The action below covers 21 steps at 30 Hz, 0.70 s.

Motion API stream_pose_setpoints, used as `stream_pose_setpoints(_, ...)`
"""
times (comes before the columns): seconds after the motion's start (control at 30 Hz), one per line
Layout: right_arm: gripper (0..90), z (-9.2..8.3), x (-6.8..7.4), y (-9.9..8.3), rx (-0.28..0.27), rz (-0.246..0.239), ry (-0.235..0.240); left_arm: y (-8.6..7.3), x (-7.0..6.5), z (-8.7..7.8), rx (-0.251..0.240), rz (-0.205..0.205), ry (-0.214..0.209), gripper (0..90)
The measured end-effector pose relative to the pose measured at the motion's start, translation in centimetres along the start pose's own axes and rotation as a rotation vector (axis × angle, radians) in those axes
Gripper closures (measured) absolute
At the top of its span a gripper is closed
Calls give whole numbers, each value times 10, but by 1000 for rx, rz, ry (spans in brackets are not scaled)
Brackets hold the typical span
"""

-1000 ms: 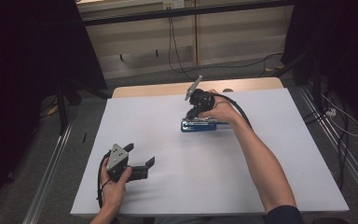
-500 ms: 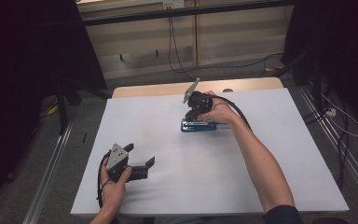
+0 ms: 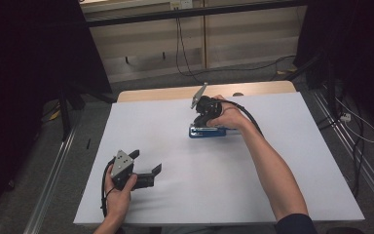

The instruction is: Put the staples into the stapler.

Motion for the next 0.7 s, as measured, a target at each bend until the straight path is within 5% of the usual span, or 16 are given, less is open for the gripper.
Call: stream_pose_setpoints(0.7, 793, 2, -1, -1, 7, -29, 16, 0, 0, 0, 1, -1, -5, 33)
Point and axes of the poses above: each handheld gripper's, and its own axes: z roughly forward along the jaws, y roughly out of its top, x roughly to its left, the point moved 9 cm from there along z, roughly forward along the jaws, and after that the axes turned 3 degrees about -y, right-handed, at the moved point
